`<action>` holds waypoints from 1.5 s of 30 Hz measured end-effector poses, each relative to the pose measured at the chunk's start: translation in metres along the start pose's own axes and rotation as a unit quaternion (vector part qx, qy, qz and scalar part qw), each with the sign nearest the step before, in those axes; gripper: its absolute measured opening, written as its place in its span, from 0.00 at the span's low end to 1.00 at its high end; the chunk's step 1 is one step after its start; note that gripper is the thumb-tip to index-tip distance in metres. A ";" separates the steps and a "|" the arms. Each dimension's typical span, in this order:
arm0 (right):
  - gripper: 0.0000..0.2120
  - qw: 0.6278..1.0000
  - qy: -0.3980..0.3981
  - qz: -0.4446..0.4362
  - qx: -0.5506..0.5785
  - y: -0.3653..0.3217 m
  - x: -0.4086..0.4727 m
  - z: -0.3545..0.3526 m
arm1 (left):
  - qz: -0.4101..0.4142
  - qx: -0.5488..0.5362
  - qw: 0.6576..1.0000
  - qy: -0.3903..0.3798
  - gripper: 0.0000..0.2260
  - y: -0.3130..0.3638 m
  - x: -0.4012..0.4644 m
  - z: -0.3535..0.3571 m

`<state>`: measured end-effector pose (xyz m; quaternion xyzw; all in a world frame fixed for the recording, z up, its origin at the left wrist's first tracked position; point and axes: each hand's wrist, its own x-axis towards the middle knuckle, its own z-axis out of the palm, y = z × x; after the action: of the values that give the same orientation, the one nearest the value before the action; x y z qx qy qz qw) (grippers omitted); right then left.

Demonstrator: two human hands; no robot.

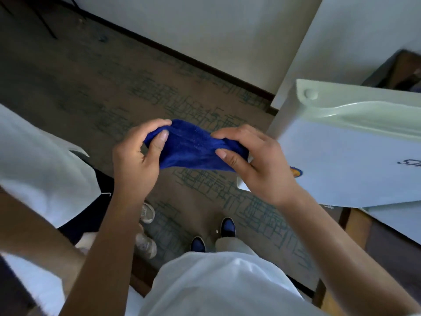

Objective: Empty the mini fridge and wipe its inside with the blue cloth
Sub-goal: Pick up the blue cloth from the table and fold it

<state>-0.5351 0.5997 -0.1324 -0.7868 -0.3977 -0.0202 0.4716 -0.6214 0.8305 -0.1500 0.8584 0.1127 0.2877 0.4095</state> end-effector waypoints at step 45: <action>0.11 0.991 0.063 0.095 -0.064 0.127 0.373 0.125 | -0.042 0.011 0.999 -0.034 0.09 -0.191 0.353 -0.015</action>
<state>-0.2415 0.8901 -0.1422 -0.8468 -0.2887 -0.0503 0.4439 -0.3360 1.1136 -0.1474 0.8664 0.1375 0.2403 0.4156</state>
